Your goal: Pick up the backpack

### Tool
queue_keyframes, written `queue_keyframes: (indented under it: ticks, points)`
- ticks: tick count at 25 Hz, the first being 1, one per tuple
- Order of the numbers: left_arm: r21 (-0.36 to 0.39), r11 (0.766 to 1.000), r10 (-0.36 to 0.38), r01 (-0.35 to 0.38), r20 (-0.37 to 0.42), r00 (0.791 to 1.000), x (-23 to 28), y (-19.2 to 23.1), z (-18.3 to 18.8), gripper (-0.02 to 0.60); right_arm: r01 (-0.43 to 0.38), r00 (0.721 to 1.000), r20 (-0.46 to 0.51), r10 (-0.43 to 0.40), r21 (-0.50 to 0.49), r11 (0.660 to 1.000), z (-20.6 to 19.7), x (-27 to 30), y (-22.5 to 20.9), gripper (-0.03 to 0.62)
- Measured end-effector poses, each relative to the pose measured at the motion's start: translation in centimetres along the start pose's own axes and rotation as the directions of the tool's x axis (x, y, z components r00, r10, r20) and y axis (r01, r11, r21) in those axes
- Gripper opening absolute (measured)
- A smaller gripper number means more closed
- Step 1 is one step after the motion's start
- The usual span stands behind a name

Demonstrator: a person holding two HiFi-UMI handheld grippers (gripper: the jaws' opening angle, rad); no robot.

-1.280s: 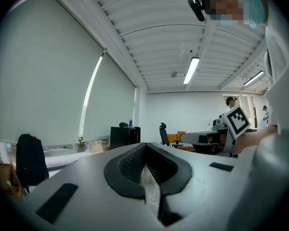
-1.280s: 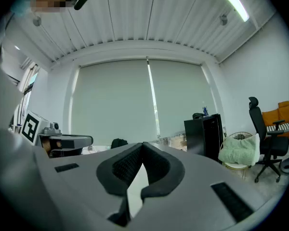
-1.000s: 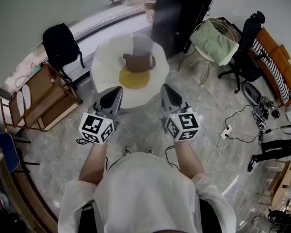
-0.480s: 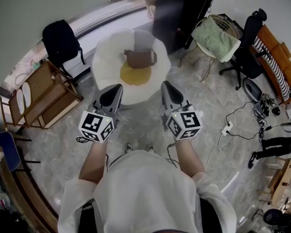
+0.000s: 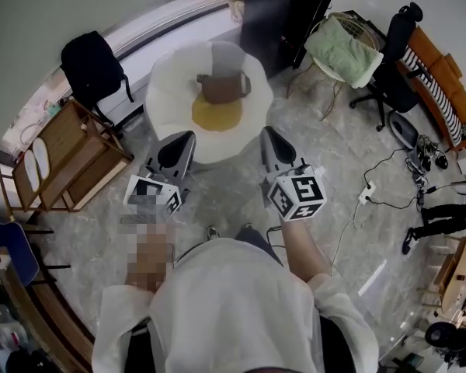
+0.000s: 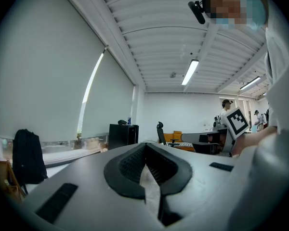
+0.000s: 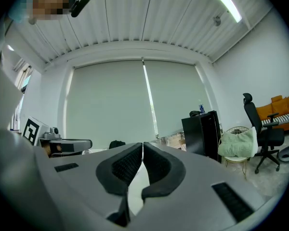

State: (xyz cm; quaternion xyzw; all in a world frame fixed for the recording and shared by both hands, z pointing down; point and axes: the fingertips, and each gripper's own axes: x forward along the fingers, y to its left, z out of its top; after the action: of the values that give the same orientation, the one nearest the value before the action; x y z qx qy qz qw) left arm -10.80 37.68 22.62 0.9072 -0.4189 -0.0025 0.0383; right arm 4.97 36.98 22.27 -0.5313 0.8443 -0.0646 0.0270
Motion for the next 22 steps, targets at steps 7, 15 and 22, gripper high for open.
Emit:
queue_keyframes:
  ticks: [7,15,22]
  points:
    - [-0.018,1.000,-0.014,0.014,-0.009,1.000,0.7,1.3,-0.5,0.031,0.023,1.000,-0.012,-0.023,-0.006,1.000,-0.5,1.0,-0.2,0.031]
    - [-0.029,0.999,0.025,-0.025,-0.017,1.000,4.2,2.6,-0.6,0.031,-0.005,1.000,-0.028,0.005,-0.003,1.000,-0.3,4.0,-3.3,0.031]
    - [-0.029,0.997,0.066,-0.067,-0.021,0.998,9.1,4.0,-0.8,0.031,-0.043,0.998,-0.041,0.043,-0.004,0.999,-0.3,7.5,-7.6,0.031]
